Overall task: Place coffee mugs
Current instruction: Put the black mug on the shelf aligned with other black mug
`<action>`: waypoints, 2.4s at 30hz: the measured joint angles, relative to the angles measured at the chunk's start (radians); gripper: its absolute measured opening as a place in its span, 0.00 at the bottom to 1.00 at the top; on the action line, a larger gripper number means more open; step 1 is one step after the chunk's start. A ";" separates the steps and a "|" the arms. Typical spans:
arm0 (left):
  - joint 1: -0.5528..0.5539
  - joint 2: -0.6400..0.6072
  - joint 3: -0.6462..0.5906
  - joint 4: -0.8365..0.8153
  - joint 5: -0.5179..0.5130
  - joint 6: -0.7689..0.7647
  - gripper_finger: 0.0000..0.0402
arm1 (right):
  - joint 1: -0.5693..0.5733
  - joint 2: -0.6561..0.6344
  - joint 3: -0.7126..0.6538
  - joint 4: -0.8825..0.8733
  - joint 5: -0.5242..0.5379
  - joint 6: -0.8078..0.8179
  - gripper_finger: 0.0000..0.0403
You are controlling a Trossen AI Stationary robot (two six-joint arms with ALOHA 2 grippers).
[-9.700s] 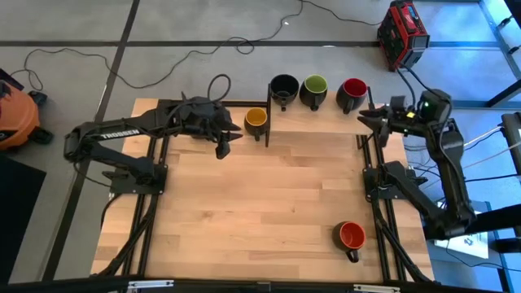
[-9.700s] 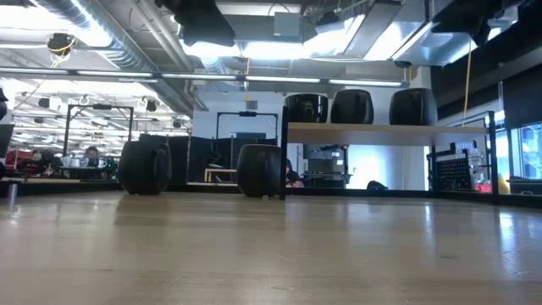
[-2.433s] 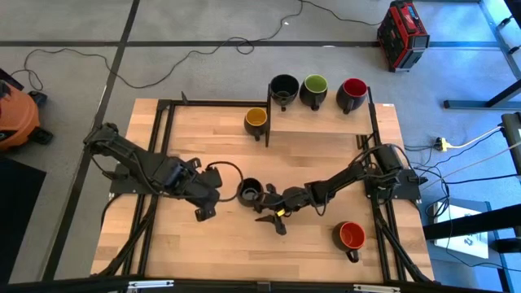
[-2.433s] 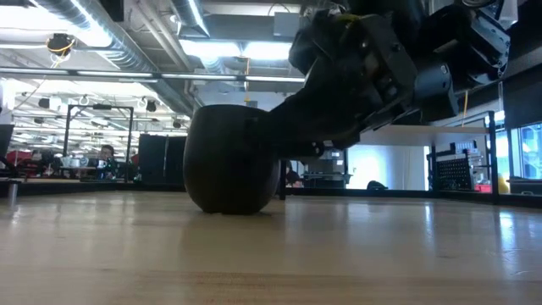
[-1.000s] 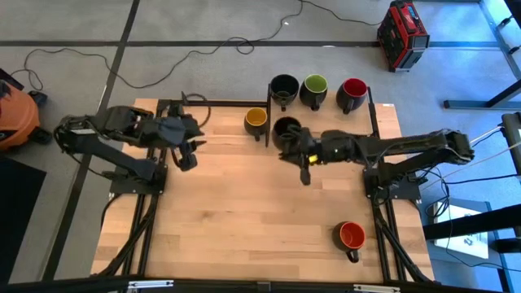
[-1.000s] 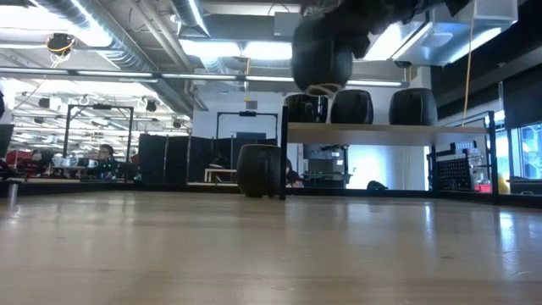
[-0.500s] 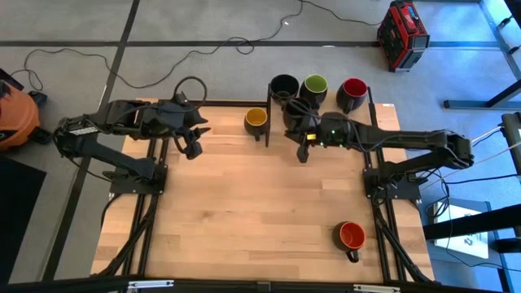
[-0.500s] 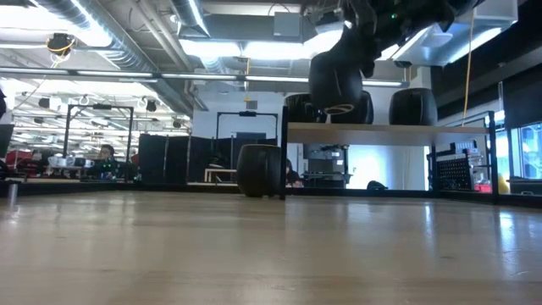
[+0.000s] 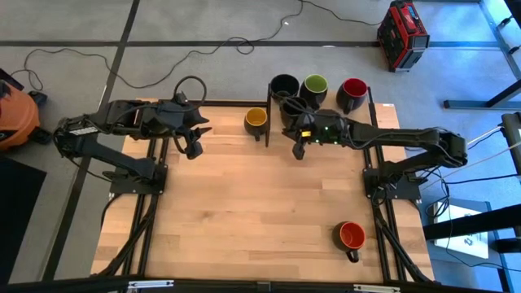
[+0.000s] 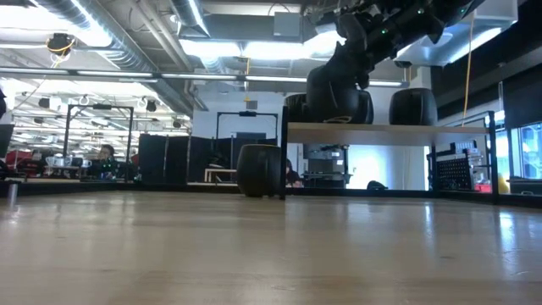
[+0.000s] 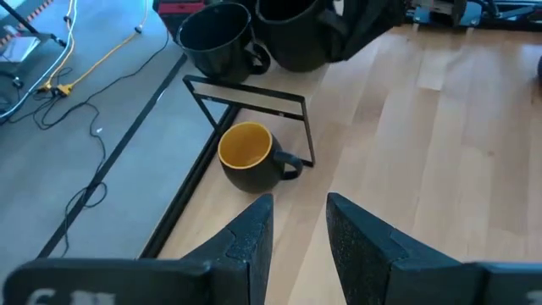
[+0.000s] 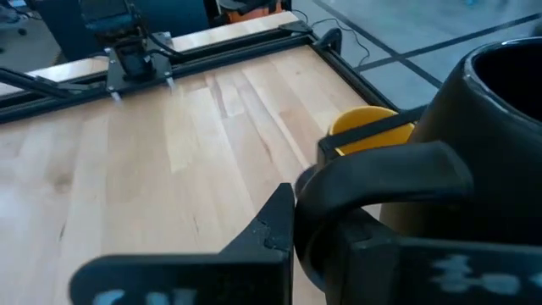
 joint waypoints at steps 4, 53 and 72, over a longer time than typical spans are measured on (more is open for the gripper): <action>0.000 0.000 0.000 0.000 0.000 0.000 0.26 | 0.000 0.011 0.000 0.004 0.001 -0.001 0.03; 0.000 0.000 0.000 0.000 0.041 0.000 0.26 | 0.000 0.091 0.002 0.137 -0.058 -0.004 0.04; 0.000 0.000 0.000 0.000 0.041 0.000 0.26 | -0.022 0.101 0.002 0.175 -0.235 -0.042 0.03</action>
